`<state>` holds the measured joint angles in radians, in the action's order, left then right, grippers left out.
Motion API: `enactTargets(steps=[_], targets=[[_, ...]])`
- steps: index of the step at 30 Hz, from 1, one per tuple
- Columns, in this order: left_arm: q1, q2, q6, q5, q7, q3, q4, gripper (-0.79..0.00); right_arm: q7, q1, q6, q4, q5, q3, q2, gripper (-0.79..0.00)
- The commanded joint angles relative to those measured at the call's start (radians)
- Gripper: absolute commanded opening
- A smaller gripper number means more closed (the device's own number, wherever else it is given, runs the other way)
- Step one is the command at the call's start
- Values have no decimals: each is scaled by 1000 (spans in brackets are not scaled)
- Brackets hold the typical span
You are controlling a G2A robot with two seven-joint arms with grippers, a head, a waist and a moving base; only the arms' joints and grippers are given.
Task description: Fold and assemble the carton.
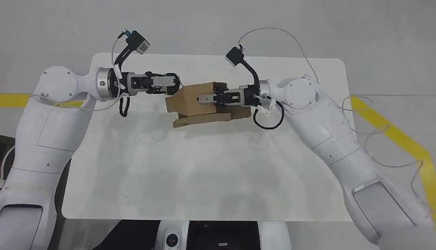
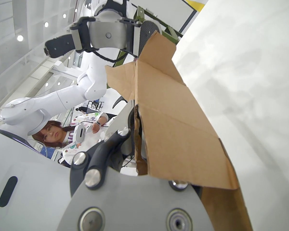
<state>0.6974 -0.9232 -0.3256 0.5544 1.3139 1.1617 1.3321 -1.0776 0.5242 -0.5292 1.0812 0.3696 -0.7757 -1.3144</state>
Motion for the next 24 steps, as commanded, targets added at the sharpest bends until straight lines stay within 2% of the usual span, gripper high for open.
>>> enactTargets(steps=[1, 9, 24], targets=[[-1, -1, 0, 2, 0, -3, 1, 0, -17, -3, 0, -2, 7, 8, -4, -785], [-7, -5, 3, 20, 16, -6, 3, 0, -69, -18, -7, -23, 48, 42, -28, -785], [-11, -13, 13, 28, 35, -26, 6, 0, -68, -38, -18, -75, 54, 62, -60, -785]])
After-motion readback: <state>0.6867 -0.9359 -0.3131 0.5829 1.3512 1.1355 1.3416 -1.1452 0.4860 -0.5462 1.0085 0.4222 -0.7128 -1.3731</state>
